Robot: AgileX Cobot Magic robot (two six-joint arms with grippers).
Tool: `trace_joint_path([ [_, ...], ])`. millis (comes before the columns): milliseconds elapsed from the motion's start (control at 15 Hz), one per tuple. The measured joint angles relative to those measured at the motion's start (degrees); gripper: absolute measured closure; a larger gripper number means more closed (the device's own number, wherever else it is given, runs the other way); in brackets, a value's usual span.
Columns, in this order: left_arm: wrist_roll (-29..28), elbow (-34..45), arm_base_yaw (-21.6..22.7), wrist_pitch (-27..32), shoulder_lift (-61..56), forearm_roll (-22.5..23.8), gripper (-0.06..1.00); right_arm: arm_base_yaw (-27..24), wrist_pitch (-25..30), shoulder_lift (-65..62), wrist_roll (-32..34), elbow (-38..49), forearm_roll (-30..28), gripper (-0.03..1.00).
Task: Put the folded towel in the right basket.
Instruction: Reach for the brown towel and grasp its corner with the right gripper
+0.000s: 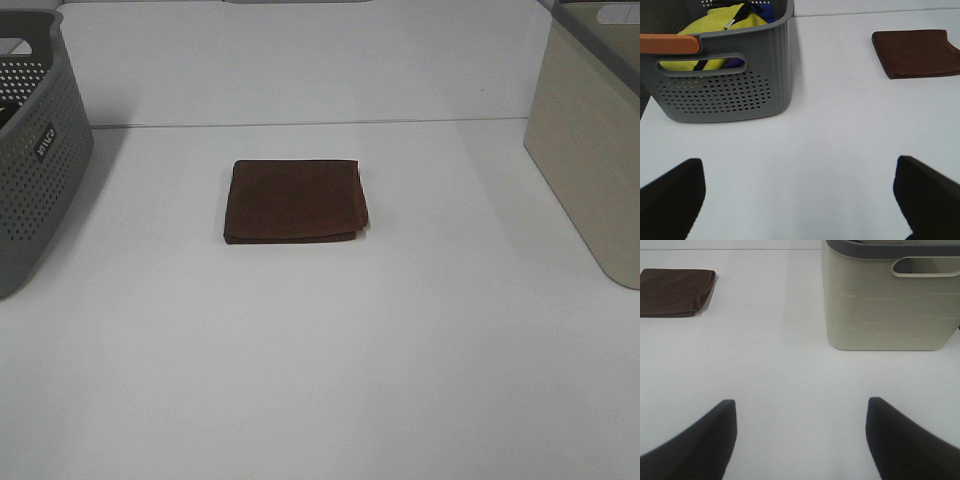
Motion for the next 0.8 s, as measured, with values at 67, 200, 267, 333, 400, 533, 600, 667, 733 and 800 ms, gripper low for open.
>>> trace_joint_path([
  [67, 0.00, 0.00, 0.00, 0.00, 0.00, 0.00, -0.03, 0.00, 0.00, 0.00, 0.00, 0.00, 0.00, 0.28],
  [200, 0.00, 0.00, 0.00, 0.00, 0.00, 0.00, -0.03, 0.00, 0.00, 0.00, 0.00, 0.00, 0.00, 0.28],
  [267, 0.00, 0.00, 0.00, 0.00, 0.00, 0.00, -0.03, 0.00, 0.00, 0.00, 0.00, 0.00, 0.00, 0.28],
  [333, 0.00, 0.00, 0.00, 0.00, 0.00, 0.00, -0.03, 0.00, 0.00, 0.00, 0.00, 0.00, 0.00, 0.28],
  [400, 0.00, 0.00, 0.00, 0.00, 0.00, 0.00, -0.03, 0.00, 0.00, 0.00, 0.00, 0.00, 0.00, 0.28],
  [533, 0.00, 0.00, 0.00, 0.00, 0.00, 0.00, -0.03, 0.00, 0.00, 0.00, 0.00, 0.00, 0.00, 0.28],
  [600, 0.00, 0.00, 0.00, 0.00, 0.00, 0.00, -0.03, 0.00, 0.00, 0.00, 0.00, 0.00, 0.00, 0.28],
  [667, 0.00, 0.00, 0.00, 0.00, 0.00, 0.00, -0.03, 0.00, 0.00, 0.00, 0.00, 0.00, 0.00, 0.28],
  [733, 0.00, 0.00, 0.00, 0.00, 0.00, 0.00, -0.03, 0.00, 0.00, 0.00, 0.00, 0.00, 0.00, 0.28],
  [800, 0.00, 0.00, 0.00, 0.00, 0.00, 0.00, -0.03, 0.00, 0.00, 0.00, 0.00, 0.00, 0.00, 0.28],
])
